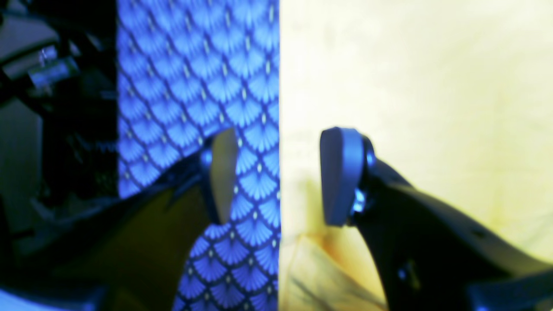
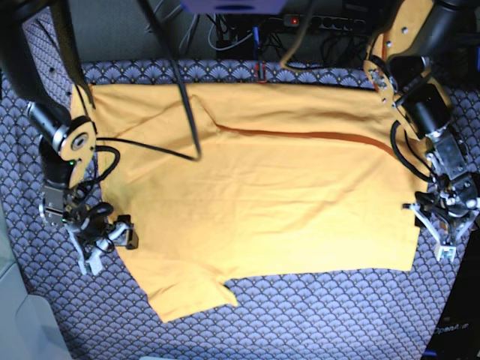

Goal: Fold the T-shirt properly
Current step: 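Move both grippers to the shirt's side edge and grasp it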

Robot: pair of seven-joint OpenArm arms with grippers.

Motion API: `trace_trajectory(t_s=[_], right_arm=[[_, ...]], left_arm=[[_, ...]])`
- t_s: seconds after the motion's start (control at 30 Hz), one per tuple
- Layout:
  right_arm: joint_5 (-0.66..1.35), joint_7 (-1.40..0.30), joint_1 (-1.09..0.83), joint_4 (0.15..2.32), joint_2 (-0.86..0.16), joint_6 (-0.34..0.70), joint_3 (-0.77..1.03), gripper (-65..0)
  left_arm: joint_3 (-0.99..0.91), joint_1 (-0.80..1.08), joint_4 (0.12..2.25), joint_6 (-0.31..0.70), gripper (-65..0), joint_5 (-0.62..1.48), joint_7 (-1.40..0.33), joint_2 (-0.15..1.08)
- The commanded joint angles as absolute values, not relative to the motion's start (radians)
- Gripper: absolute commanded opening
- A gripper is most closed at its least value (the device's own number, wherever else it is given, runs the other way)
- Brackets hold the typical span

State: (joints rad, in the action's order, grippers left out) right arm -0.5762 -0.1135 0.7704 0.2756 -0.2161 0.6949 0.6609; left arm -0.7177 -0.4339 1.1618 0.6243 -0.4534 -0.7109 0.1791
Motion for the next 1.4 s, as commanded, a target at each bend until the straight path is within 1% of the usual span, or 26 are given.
trace_trajectory(t_s=[0.0, 0.2, 0.27, 0.33, 0.47, 0.53, 0.57, 0.6, 0.67, 0.9, 0.93, 1.03, 1.1, 1.2, 1.37], right_arm=[[-0.573, -0.114, 0.803, 0.288, -0.214, 0.698, 0.662, -20.5], [-0.573, -0.114, 0.808, 0.288, -0.197, 0.698, 0.664, -21.2], [-0.573, -0.113, 0.809, 0.292, -0.188, 0.698, 0.664, -23.9], [-0.573, -0.113, 0.811, 0.294, -0.186, 0.698, 0.664, -29.8], [-0.573, -0.111, 0.811, 0.294, -0.183, 0.698, 0.664, -48.9], [-0.575, -0.111, 0.811, 0.294, -0.183, 0.698, 0.664, -59.4], [-0.575, -0.111, 0.811, 0.294, -0.185, 0.698, 0.664, -64.5], [-0.575, -0.111, 0.811, 0.294, -0.185, 0.698, 0.664, -65.0], [-0.575, -0.111, 0.811, 0.294, -0.188, 0.698, 0.664, -65.0], [-0.575, -0.111, 0.805, 0.294, -0.203, 0.698, 0.662, -65.0], [-0.575, -0.111, 0.805, 0.294, -0.205, 0.698, 0.662, -65.0], [-0.575, -0.111, 0.805, 0.294, -0.205, 0.698, 0.662, -65.0], [-0.575, -0.111, 0.805, 0.294, -0.205, 0.698, 0.662, -65.0], [-0.575, -0.111, 0.805, 0.294, -0.205, 0.698, 0.661, -65.0], [-0.575, -0.111, 0.805, 0.294, -0.205, 0.698, 0.661, -65.0]], left_arm=[[-0.717, -0.449, 1.190, 0.618, -34.2, -0.453, -0.702, 0.193], [-0.716, -0.453, 1.184, 0.618, -34.2, -0.453, -0.702, 0.193], [-0.714, -0.452, 1.184, 0.618, -34.2, -0.453, -0.702, 0.193], [-0.716, -0.452, 1.184, 0.618, -34.2, -0.453, -0.696, 0.193], [-0.716, -0.453, 1.182, 0.616, -34.0, -0.453, -0.694, 0.193], [-0.716, -0.455, 1.182, 0.615, -31.2, -0.453, -0.691, 0.193], [-0.716, -0.456, 1.173, 0.613, -28.2, -0.453, -0.684, 0.193], [-0.714, -0.458, 1.155, 0.607, -25.3, -0.453, -0.665, 0.193], [-0.716, -0.483, 1.107, 0.605, -21.9, -0.453, -0.608, 0.196], [-0.719, -0.558, 0.883, 0.602, -21.7, -0.453, -0.469, 0.217], [-0.720, -0.567, 0.863, 0.591, -21.7, -0.453, -0.449, 0.217], [-0.754, -0.598, 0.814, 0.490, -21.7, -0.453, -0.414, 0.217], [-0.783, -0.599, 0.789, 0.458, -21.7, -0.453, -0.395, 0.222], [-0.797, -0.638, 0.725, 0.446, -21.7, -0.455, -0.344, 0.228], [-0.800, -0.704, 0.550, 0.438, -21.7, -0.455, -0.282, 0.280]])
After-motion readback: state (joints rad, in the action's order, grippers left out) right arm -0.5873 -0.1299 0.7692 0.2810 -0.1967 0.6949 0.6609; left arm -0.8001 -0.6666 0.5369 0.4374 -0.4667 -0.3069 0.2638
